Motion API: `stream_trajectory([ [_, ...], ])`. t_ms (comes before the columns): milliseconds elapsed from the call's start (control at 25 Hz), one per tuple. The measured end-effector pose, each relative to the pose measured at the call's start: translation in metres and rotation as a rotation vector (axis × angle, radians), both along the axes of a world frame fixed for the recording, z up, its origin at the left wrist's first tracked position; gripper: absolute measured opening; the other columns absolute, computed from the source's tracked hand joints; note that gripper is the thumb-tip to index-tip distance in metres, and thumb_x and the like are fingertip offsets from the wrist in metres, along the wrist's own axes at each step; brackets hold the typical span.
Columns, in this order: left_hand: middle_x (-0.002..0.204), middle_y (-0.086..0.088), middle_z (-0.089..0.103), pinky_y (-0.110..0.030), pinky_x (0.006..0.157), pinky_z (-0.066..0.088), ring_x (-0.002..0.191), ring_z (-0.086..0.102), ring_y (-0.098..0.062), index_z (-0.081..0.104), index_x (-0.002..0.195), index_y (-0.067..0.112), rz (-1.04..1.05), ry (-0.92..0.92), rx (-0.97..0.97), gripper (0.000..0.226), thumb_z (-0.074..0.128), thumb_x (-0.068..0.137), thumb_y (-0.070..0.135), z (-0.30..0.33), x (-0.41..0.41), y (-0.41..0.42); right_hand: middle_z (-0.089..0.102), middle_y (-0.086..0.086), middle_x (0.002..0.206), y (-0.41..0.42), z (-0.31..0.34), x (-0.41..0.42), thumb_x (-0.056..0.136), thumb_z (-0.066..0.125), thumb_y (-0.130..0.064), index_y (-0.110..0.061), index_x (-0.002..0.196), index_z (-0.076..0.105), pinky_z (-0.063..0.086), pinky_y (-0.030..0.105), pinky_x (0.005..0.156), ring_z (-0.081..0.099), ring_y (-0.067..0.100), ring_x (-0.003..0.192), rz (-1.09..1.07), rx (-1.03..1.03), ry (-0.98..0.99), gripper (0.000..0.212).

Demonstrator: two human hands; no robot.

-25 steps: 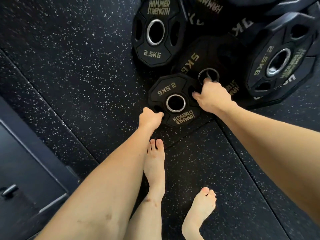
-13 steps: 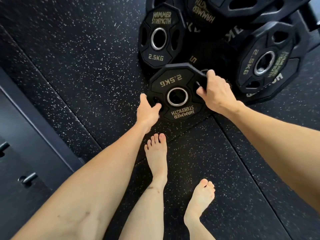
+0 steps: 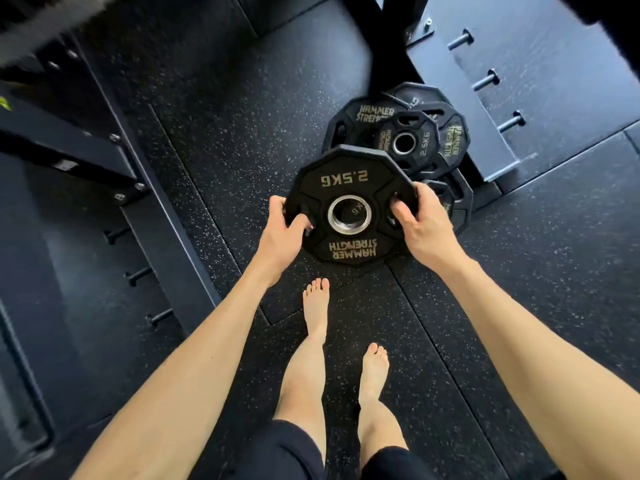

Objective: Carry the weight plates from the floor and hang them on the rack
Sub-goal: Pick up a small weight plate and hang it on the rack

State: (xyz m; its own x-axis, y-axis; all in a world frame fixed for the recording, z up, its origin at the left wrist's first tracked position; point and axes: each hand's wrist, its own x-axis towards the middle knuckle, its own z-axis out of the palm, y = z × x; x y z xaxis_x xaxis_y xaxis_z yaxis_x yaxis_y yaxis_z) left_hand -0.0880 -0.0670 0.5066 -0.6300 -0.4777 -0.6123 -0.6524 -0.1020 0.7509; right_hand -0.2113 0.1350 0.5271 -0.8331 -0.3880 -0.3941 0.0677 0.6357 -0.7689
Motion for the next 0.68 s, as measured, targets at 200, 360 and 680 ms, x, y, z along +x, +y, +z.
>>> stream_trajectory([
  [200,0.089,0.000,0.044,-0.031,0.072,0.038,0.079,0.043,-0.012,0.030,0.088,0.026,0.245,0.177,0.036,0.022,0.042,0.092,0.008,0.163,0.054,0.041,0.057,-0.010,0.090,0.014,0.156,0.049,0.099,0.054,-0.028,-0.020,0.106,0.049,0.037,0.005,0.066,0.052,-0.011,0.078,0.037,-0.184,0.116,0.012],
  [360,0.090,-0.004,0.047,-0.031,0.075,0.039,0.080,0.046,-0.012,0.036,0.090,0.024,0.430,0.390,0.006,0.014,0.046,0.090,0.015,0.258,0.117,0.071,0.058,-0.015,0.085,0.029,0.239,0.094,0.100,0.051,-0.034,-0.020,0.104,0.049,0.039,0.006,0.064,0.054,-0.016,0.072,0.139,-0.268,0.147,0.015],
  [680,0.086,-0.001,0.055,-0.038,0.086,0.043,0.083,0.051,-0.015,0.046,0.094,0.025,0.758,0.612,-0.177,0.017,0.048,0.097,0.042,0.370,0.269,0.125,0.057,-0.010,0.081,0.023,0.346,0.200,0.101,0.048,-0.033,-0.020,0.099,0.050,0.043,0.020,0.066,0.054,-0.009,0.066,0.423,-0.492,0.068,0.014],
])
